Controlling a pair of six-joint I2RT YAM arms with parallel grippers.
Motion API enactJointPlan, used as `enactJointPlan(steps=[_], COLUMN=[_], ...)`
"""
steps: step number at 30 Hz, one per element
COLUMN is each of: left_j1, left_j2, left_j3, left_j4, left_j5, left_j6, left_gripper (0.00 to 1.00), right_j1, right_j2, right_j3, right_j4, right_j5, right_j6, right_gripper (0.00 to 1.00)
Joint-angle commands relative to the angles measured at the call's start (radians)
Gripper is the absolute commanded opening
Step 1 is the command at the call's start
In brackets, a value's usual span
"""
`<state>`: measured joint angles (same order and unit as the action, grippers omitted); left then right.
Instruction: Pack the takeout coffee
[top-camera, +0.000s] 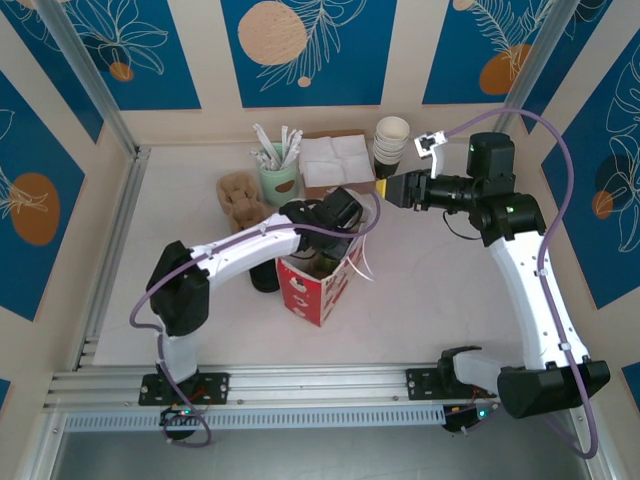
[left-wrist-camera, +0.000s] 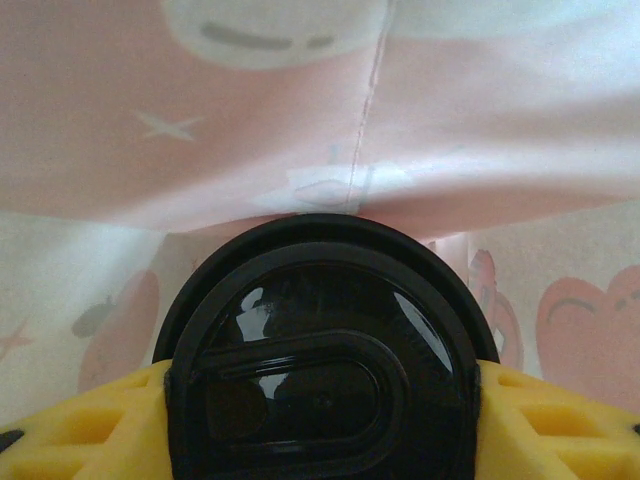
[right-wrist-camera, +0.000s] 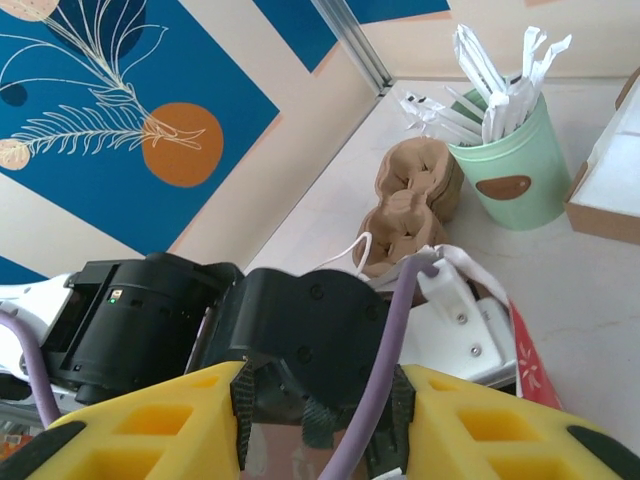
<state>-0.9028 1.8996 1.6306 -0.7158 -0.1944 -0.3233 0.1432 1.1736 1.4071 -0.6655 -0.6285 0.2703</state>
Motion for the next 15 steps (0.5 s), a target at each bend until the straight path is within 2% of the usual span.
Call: enactJointPlan(steps=[1, 8, 15], left_j1=[0.016, 0.022, 0.023], left_j2=[0.075, 0.135, 0.135], left_j3=[0.014, 0.056, 0.023], left_j4=[-0.086, -0.094, -0.053], left_j5=[0.051, 0.066, 0.084], left_j6=[0.005, 0.024, 0.042], left_gripper=[0.56, 0.56, 0.56], right_j1=[-0.004, -0.004, -0.004], right_j2=[-0.028, -0.048, -0.086], right_j3=[-0.029, -0.063, -0.116], right_j4=[-0.019, -0.006, -0.031], right_j5=[0.001, 0.041, 0.223], right_j6=[0.025, 0.072, 0.226], right_gripper=[0.44, 0.44, 0.43])
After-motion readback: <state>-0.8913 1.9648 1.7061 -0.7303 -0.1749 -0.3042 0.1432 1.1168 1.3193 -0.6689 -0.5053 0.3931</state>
